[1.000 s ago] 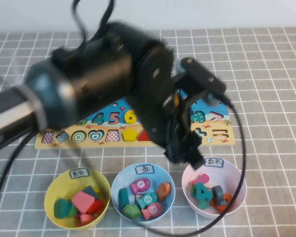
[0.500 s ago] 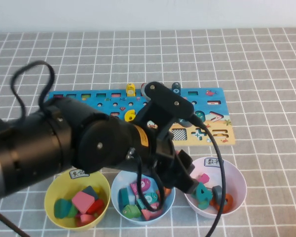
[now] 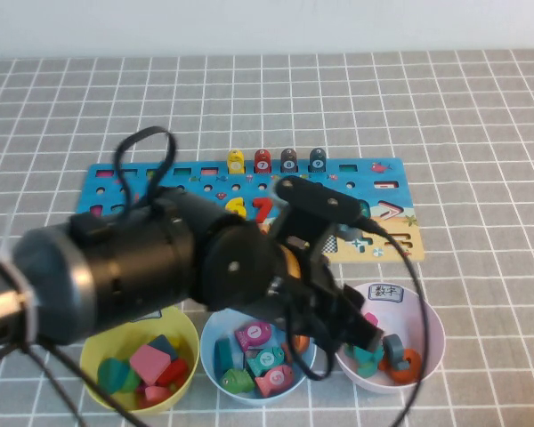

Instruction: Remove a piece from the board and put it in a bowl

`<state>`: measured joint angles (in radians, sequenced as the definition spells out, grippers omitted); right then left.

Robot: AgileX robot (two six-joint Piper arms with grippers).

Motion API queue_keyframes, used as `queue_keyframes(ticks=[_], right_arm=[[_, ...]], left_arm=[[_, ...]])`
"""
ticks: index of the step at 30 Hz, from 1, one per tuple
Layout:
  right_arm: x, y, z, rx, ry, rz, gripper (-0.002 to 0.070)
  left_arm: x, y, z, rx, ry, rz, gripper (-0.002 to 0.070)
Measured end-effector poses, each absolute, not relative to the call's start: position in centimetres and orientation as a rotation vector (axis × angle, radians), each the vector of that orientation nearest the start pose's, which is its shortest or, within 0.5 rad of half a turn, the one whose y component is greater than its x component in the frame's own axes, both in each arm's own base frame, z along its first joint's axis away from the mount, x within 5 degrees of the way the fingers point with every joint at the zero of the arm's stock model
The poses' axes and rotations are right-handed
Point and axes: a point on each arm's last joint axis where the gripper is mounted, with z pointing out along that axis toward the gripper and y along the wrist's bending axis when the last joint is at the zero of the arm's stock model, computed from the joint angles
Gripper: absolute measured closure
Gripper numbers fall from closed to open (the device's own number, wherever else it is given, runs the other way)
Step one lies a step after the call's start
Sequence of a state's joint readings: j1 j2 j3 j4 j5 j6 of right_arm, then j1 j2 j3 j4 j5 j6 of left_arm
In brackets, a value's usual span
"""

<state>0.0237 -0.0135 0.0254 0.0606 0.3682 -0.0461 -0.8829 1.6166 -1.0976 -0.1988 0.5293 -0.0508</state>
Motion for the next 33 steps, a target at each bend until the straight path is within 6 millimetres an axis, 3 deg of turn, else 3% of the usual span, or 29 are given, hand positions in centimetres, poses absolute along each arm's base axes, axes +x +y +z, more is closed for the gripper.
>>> queue_keyframes(ticks=[7,14,33], right_arm=[[5.3,0.3,17.2,-0.027,1.863,0.044,0.0694],[5.3,0.3,17.2,-0.027,1.863,0.044,0.0694],[5.3,0.3,17.2,-0.027,1.863,0.044,0.0694]], left_arm=[[20.4,-30.8,24.3,1.006,2.540,-0.531,0.0356],[21.6,-33.0,22.6,1.087,2.656,-0.430,0.0356],[22.6,-33.9,21.5,1.139,2.672,-0.350,0.0356]])
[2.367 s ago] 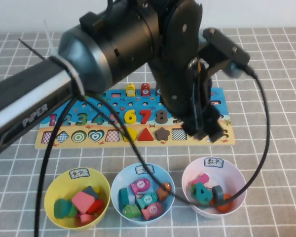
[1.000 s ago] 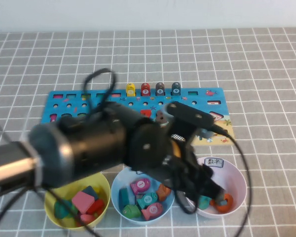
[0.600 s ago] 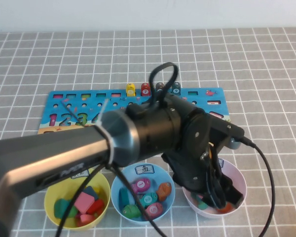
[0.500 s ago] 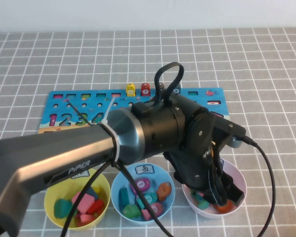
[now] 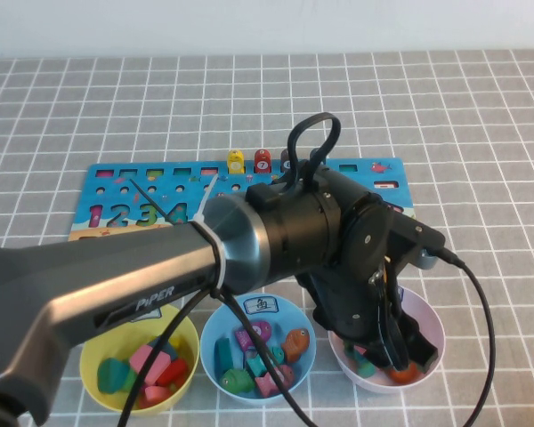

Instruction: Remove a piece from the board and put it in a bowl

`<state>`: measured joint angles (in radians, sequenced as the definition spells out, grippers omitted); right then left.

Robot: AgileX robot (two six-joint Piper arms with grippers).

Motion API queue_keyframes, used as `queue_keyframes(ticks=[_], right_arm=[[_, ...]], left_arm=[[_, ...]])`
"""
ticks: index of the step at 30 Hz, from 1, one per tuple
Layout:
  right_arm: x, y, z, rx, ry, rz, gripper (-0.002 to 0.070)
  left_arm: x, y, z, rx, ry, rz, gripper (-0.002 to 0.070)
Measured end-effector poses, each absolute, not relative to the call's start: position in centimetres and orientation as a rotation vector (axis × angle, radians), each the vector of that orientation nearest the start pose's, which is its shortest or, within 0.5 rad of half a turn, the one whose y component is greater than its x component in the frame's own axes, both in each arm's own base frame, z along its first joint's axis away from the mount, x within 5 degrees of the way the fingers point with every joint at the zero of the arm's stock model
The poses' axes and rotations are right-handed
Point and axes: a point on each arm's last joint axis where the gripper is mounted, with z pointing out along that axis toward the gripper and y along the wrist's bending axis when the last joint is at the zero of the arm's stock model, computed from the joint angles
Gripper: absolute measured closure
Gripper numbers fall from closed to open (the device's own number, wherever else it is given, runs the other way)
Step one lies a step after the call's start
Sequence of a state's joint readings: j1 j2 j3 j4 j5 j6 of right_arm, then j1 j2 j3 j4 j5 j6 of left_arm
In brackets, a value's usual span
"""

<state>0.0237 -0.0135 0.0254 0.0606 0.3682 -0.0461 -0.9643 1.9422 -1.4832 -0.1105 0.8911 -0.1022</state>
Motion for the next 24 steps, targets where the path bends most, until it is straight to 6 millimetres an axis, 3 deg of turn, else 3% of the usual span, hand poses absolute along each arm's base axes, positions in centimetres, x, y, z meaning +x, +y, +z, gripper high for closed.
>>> queue_keyframes(ticks=[13,24], right_arm=[[5.3,0.3,17.2,-0.027,1.863,0.044,0.0694],[5.3,0.3,17.2,-0.027,1.863,0.044,0.0694]], left_arm=[[22.4,-34.1,21.6,1.127,2.686,-0.385,0.0243],[21.6,-33.1,25.5,1.134,2.585,-0.402,0.0251]])
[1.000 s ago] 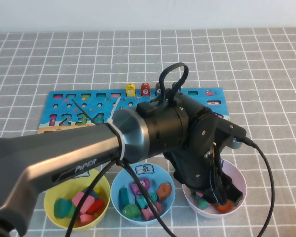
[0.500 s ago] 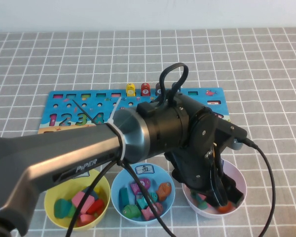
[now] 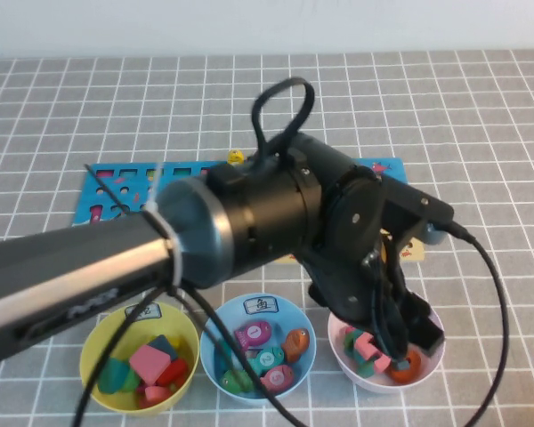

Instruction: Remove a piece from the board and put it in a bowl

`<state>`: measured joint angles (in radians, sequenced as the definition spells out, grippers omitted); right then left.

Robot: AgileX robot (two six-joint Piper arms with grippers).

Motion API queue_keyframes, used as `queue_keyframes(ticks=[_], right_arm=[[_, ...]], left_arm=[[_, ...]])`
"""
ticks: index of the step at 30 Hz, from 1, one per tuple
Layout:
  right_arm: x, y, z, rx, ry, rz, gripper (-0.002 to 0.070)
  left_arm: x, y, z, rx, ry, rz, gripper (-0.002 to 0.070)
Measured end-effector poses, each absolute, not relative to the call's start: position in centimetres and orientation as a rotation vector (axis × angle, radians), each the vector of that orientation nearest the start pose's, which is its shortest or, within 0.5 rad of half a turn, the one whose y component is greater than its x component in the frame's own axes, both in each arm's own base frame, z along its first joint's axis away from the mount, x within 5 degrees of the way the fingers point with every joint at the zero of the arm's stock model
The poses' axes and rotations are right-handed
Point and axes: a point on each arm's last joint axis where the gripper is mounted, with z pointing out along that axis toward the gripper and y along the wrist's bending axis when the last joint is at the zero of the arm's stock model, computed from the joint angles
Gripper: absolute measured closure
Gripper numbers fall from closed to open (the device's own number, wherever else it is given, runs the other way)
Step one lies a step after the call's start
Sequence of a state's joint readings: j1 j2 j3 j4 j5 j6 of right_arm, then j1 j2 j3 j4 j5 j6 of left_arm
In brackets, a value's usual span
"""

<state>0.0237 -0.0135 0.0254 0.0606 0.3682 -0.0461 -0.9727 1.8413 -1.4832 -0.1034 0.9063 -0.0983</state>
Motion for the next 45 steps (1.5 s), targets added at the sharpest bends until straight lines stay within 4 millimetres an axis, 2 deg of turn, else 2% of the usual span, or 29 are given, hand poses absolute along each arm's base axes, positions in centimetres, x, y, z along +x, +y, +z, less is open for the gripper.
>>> queue_keyframes(ticks=[3,5,7,9,11,17,23,28,34,45], right_arm=[[5.3,0.3,17.2,-0.027,1.863,0.044,0.0694],[5.3,0.3,17.2,-0.027,1.863,0.044,0.0694],[5.3,0.3,17.2,-0.027,1.863,0.044,0.0694],[5.3,0.3,17.2,-0.027,1.863,0.044,0.0694],[5.3,0.3,17.2,-0.027,1.863,0.044,0.0694],[5.3,0.3,17.2,-0.027,1.863,0.044,0.0694],[5.3,0.3,17.2,-0.027,1.863,0.044,0.0694],[5.3,0.3,17.2,-0.027,1.863,0.044,0.0694],[5.3,0.3,17.2,-0.027,1.863,0.044,0.0694],[5.3,0.3,17.2,-0.027,1.863,0.044,0.0694]], left_arm=[[21.7,-32.1,26.8,1.161,2.522,-0.328,0.0328],[21.5,-31.3,27.7,1.175,2.481,-0.281,0.0425],[21.3,-30.3,28.4,1.179,2.440,-0.248,0.0557],[21.0,-29.0,28.8,1.152,2.423,-0.240,0.0621],[20.9,-27.5,29.2,1.103,2.414,-0.248,0.0652],[18.9,-22.7,29.9,0.999,2.313,-0.240,0.0673],[15.5,-18.5,31.8,0.875,2.104,-0.405,0.0675],[13.0,-15.7,31.9,0.813,1.961,-0.517,0.0675],[11.3,-13.6,31.6,0.783,1.889,-0.566,0.0675],[11.1,-13.2,31.0,0.794,1.925,-0.533,0.0675]])
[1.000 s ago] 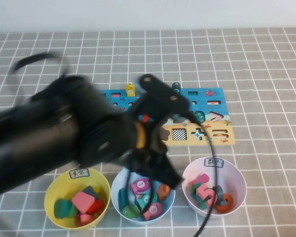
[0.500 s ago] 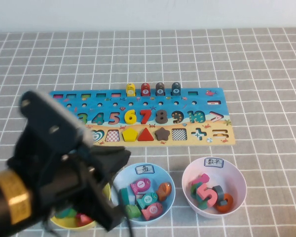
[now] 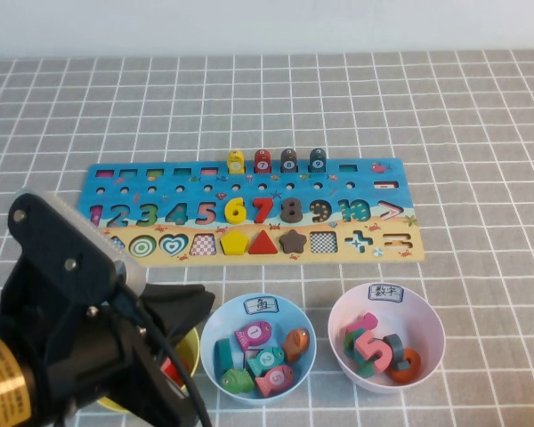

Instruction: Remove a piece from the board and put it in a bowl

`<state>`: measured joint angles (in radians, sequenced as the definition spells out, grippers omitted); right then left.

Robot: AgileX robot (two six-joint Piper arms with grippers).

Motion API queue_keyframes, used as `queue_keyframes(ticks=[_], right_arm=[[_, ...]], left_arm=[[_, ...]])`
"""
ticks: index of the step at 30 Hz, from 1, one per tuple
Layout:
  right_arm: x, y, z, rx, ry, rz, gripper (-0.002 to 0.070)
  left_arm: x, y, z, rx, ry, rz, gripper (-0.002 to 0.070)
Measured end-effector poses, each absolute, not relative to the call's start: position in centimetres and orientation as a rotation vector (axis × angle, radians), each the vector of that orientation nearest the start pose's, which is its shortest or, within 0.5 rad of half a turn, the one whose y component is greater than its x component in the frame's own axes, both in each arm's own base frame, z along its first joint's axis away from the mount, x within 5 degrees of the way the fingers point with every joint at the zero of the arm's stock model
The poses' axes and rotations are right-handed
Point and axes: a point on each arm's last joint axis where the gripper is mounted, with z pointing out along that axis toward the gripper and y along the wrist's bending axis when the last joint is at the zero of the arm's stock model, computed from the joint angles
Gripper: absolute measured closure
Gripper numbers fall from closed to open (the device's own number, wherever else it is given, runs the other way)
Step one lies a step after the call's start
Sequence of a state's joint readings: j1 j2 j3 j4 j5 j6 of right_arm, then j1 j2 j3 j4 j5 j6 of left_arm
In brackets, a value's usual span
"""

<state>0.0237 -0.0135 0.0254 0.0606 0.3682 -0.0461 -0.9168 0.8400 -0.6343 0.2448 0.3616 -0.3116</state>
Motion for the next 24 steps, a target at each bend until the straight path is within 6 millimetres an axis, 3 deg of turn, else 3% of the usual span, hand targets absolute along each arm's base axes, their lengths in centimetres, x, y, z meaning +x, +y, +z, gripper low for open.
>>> queue_keyframes(ticks=[8,14,19,24], right_arm=[[5.3,0.3,17.2,-0.027,1.863,0.044,0.0694],[5.3,0.3,17.2,-0.027,1.863,0.044,0.0694],[5.3,0.3,17.2,-0.027,1.863,0.044,0.0694],[5.3,0.3,17.2,-0.027,1.863,0.044,0.0694]], left_arm=[[11.2,-12.5,30.3,0.780,1.763,-0.549,0.0675],[10.5,-7.8,28.5,0.526,1.590,-0.492,0.0675],[8.8,-3.6,26.6,0.305,1.480,-0.304,0.0675],[6.9,-1.4,24.6,0.147,1.395,-0.153,0.0675]])
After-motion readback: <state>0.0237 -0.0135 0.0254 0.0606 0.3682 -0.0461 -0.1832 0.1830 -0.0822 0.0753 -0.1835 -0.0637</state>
